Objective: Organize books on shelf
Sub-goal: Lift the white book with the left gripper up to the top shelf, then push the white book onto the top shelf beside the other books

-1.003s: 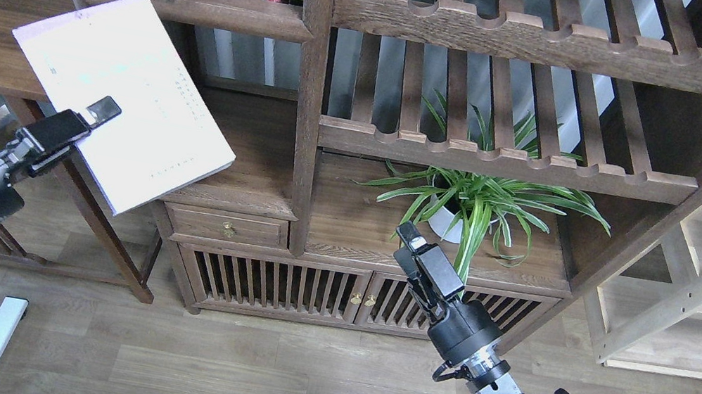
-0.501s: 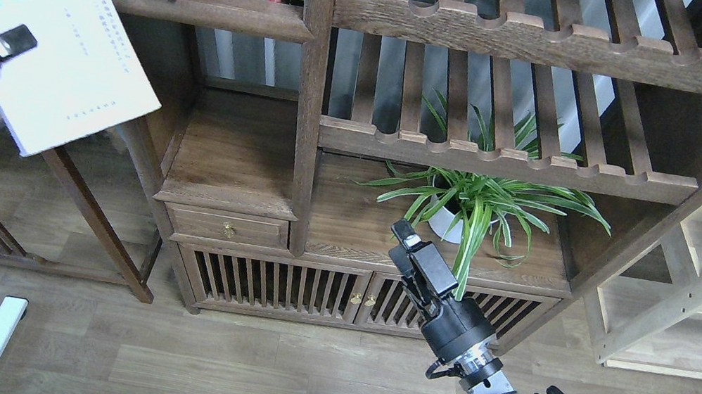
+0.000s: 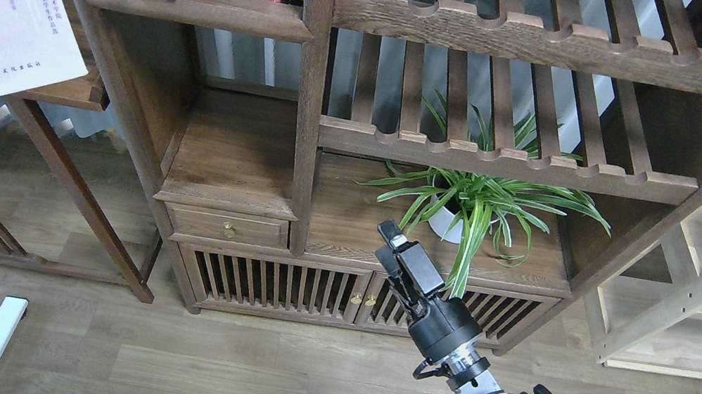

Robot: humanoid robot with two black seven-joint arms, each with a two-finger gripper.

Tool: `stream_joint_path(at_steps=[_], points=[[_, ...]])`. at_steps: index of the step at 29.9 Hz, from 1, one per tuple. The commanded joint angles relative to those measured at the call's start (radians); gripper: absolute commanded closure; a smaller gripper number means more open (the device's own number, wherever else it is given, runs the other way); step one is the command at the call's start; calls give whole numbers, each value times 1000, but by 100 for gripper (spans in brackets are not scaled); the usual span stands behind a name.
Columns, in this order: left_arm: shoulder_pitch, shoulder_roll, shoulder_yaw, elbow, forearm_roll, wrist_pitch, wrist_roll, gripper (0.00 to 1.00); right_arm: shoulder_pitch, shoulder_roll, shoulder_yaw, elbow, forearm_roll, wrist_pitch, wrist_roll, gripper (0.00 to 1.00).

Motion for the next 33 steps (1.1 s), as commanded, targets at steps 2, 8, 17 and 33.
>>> stream_joint_path(at_steps=[2, 8, 17, 33], points=[[-16, 45, 4, 1, -1, 0, 7, 100, -3, 20, -3, 0, -17, 0, -1, 1], [-63, 89, 5, -4, -1, 0, 25, 100, -3, 33, -5, 0, -34, 0, -1, 1], [-186, 68, 22, -51, 59, 0, 34, 100, -6, 46, -5, -3, -42, 0, -1, 1], [-249, -87, -94, -237, 264, 0, -21, 100, 0, 53, 5, -5, -37, 0, -1, 1]])
